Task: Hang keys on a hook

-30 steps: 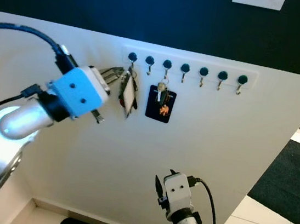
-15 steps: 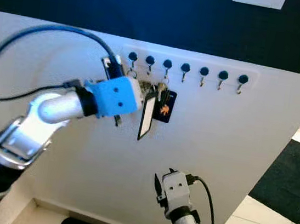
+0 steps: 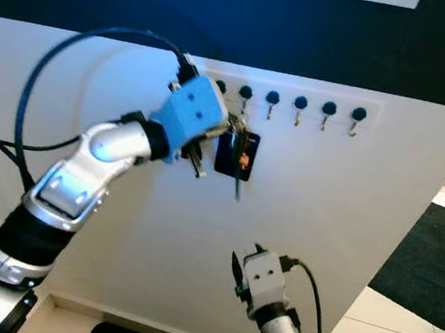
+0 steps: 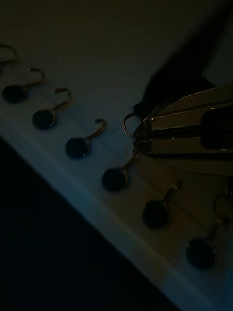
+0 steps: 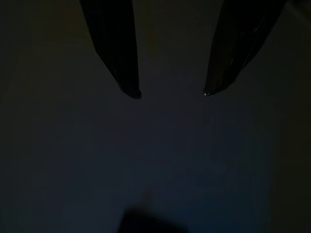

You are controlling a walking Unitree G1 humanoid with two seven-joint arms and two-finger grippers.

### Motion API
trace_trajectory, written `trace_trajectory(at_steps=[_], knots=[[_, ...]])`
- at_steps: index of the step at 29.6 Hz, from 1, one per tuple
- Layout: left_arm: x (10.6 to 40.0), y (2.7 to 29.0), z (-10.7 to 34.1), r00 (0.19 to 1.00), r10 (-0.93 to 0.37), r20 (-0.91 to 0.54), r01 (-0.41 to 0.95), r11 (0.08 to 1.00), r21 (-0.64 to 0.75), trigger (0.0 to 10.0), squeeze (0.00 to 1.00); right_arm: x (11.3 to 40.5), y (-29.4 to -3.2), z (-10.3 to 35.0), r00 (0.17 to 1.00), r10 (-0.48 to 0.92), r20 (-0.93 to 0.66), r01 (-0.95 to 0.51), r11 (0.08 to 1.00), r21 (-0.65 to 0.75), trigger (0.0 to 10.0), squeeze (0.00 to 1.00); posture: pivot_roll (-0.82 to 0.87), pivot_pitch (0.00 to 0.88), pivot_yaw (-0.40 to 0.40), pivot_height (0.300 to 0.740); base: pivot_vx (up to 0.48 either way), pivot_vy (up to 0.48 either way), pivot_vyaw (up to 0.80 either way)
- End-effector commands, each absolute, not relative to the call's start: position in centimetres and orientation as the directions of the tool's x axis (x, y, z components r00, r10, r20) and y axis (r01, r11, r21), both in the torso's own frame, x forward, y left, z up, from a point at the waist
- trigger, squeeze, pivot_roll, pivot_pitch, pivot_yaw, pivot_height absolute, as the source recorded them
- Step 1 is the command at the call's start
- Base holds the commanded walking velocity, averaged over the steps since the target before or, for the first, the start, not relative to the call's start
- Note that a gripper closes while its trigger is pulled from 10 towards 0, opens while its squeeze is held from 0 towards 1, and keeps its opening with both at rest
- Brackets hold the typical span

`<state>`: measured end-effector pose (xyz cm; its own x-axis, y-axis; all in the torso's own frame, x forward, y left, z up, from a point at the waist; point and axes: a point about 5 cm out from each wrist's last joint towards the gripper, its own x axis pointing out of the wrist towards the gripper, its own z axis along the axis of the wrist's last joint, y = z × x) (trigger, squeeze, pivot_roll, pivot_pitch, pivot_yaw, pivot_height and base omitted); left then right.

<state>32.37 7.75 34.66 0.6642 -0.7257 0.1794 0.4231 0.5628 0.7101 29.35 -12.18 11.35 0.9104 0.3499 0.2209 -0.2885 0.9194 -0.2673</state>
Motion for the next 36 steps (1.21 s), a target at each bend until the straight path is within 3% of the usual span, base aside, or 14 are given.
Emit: trace_trajectory(at_steps=[1, 7, 11, 18, 26, 33, 36], knots=[[32.4, 7.6, 35.1, 0.657, -0.731, 0.185, 0.443, 0.572, 0.69, 10.0, 0.0, 28.9, -11.8, 12.5, 0.889, 0.382, 0.251, -0.324, 0.914, -0.245, 10.0, 0.0, 0.06, 0.071, 0.035, 0.74, 0.0, 0.0, 0.0], [32.7, 7.7, 34.8, 0.665, -0.731, 0.151, 0.457, 0.56, 0.691, 10.0, 0.0, 28.1, -11.8, 16.8, 0.83, 0.412, 0.376, -0.342, 0.908, -0.241, 10.0, 0.0, 0.05, 0.075, 0.043, 0.74, 0.0, 0.0, 0.0], [32.8, 7.5, 34.3, 0.64, -0.762, 0.099, 0.506, 0.515, 0.691, 10.0, 0.0, 27.9, -12.0, 17.1, 0.832, 0.401, 0.383, -0.333, 0.914, -0.232, 10.0, 0.0, 0.04, 0.078, 0.051, 0.74, 0.0, 0.0, 0.0], [32.4, 8.8, 35.5, 0.605, -0.786, 0.131, 0.547, 0.529, 0.648, 10.0, 0.0, 27.4, -12.2, 17.3, 0.851, 0.377, 0.367, -0.317, 0.924, -0.215, 10.0, 0.0, 0.04, 0.082, 0.058, 0.74, 0.0, 0.0, 0.0], [34.6, 8.5, 35.8, 0.654, -0.742, 0.146, 0.515, 0.578, 0.633, 10.0, 0.0, 27.5, -11.6, 18.3, 0.845, 0.376, 0.381, -0.321, 0.926, -0.201, 10.0, 0.0, 0.03, 0.083, 0.058, 0.74, 0.0, 0.0, 0.0], [36.7, 8.4, 34.6, 0.746, -0.659, 0.094, 0.415, 0.571, 0.708, 10.0, 0.0, 27.8, -11.3, 19.0, 0.839, 0.373, 0.396, -0.32, 0.927, -0.196, 10.0, 0.0, 0.03, 0.084, 0.059, 0.74, 0.0, 0.0, 0.0], [35.6, 8.2, 35.2, 0.679, -0.723, 0.124, 0.473, 0.561, 0.679, 10.0, 0.0, 27.7, -11.2, 18.9, 0.843, 0.369, 0.392, -0.316, 0.929, -0.193, 10.0, 0.0, 0.02, 0.085, 0.071, 0.74, 0.0, 0.0, 0.0]])
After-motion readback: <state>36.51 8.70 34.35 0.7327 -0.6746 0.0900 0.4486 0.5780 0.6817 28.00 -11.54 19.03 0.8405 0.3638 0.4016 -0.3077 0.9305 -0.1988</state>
